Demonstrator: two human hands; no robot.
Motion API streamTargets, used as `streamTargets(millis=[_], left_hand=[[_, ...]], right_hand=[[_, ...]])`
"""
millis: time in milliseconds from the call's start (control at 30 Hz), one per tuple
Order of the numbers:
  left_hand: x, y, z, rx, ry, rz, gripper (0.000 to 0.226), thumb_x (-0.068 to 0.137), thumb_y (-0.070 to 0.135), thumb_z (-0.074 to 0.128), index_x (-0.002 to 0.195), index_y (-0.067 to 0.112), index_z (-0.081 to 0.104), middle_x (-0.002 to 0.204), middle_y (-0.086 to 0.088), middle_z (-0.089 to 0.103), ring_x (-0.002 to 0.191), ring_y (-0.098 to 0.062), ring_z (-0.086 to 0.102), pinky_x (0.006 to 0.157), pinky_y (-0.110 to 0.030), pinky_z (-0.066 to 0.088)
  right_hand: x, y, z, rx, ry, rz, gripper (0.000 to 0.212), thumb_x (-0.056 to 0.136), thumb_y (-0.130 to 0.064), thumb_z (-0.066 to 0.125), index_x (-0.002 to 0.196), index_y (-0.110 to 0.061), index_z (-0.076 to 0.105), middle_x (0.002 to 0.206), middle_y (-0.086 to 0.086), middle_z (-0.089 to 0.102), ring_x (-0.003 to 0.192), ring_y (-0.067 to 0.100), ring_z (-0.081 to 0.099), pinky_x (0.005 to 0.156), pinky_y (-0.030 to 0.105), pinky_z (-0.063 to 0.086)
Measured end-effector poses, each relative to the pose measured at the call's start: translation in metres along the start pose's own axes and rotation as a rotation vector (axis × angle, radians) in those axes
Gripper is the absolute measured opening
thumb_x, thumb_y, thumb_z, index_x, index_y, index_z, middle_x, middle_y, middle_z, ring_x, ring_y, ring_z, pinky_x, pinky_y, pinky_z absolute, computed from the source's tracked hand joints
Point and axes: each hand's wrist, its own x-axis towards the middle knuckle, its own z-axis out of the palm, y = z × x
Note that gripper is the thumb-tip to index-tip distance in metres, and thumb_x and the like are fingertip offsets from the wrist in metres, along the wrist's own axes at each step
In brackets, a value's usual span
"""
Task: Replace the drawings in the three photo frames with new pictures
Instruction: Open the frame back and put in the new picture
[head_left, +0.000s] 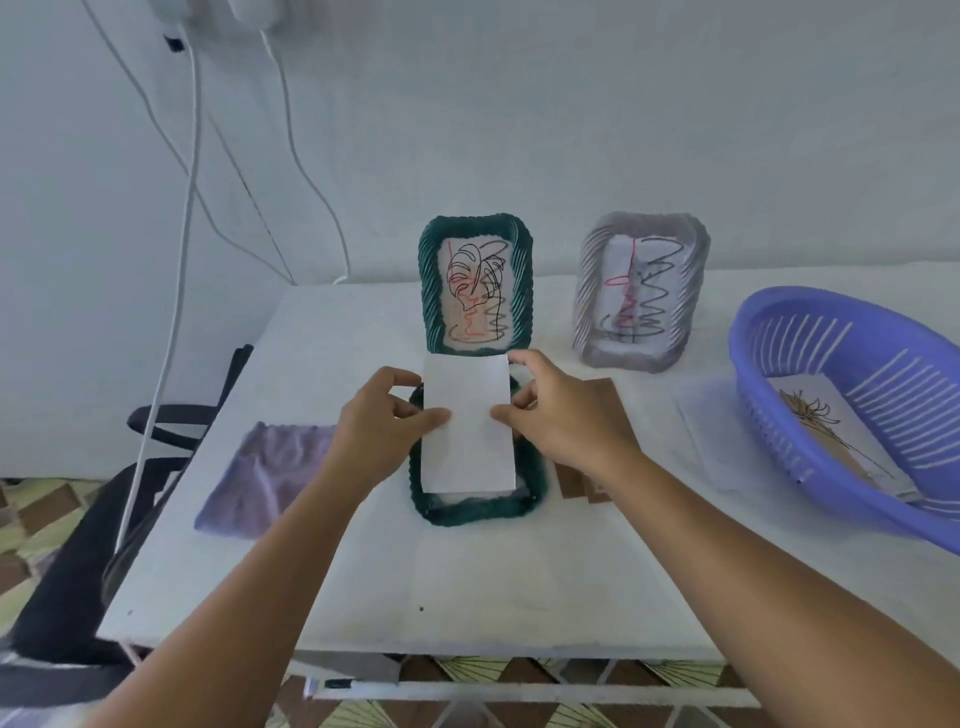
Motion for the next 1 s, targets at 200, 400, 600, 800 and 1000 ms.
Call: streamTargets(millis=[200,400,600,800,1000], left_hand=[[0.000,-0.007,0.005,0.084,-0.020,-0.040,0.051,0.080,0.043,0.084,0.121,0.030,0.057,0.076,0.001,0.072,0.074,-0.014,0.067,0.057,-0.024,0.046],[0.001,-0.009,0.012,0.153,-0.029,-0.029,0.054,0.083,0.041,0.082,0.127,0.028,0.054,0.077,0.002,0.070,0.072,-0.013,0.066,0.054,-0.022,0.044],[-0.001,-0.012,0.013,0.239,-0.017,0.016,0.060,0.084,0.043,0.080,0.133,0.031,0.049,0.086,0.004,0.068,0.079,-0.012,0.064,0.056,-0.023,0.044],[-0.001,-0.026,0.014,0.237,0.000,0.092,0.052,0.083,0.044,0.081,0.127,0.031,0.057,0.084,0.003,0.065,0.074,-0.012,0.060,0.058,-0.021,0.042],[0.000,-0.041,0.016,0.193,0.048,0.168,0.044,0.080,0.046,0.082,0.118,0.029,0.072,0.084,0.003,0.062,0.071,-0.008,0.053,0.063,-0.014,0.037]], right_hand=[[0.003,0.002,0.002,-0.123,-0.033,-0.009,0.061,0.096,-0.038,0.068,0.148,-0.034,0.036,0.098,-0.011,0.067,0.078,0.000,0.060,0.055,0.016,0.036],[0.009,0.009,0.009,-0.125,-0.036,-0.005,0.060,0.096,-0.033,0.069,0.147,-0.034,0.037,0.092,-0.010,0.066,0.077,0.005,0.062,0.059,0.019,0.043],[0.013,0.015,0.017,-0.179,-0.013,-0.047,0.067,0.094,-0.031,0.072,0.150,-0.030,0.035,0.093,-0.008,0.064,0.080,0.008,0.062,0.071,0.028,0.055],[0.015,0.020,0.017,-0.295,0.013,-0.093,0.060,0.093,-0.039,0.070,0.148,-0.028,0.048,0.108,-0.004,0.055,0.085,0.013,0.059,0.077,0.030,0.051],[0.019,0.028,0.020,-0.266,-0.003,-0.087,0.051,0.094,-0.042,0.069,0.142,-0.029,0.059,0.107,-0.007,0.053,0.079,0.007,0.057,0.070,0.023,0.041]])
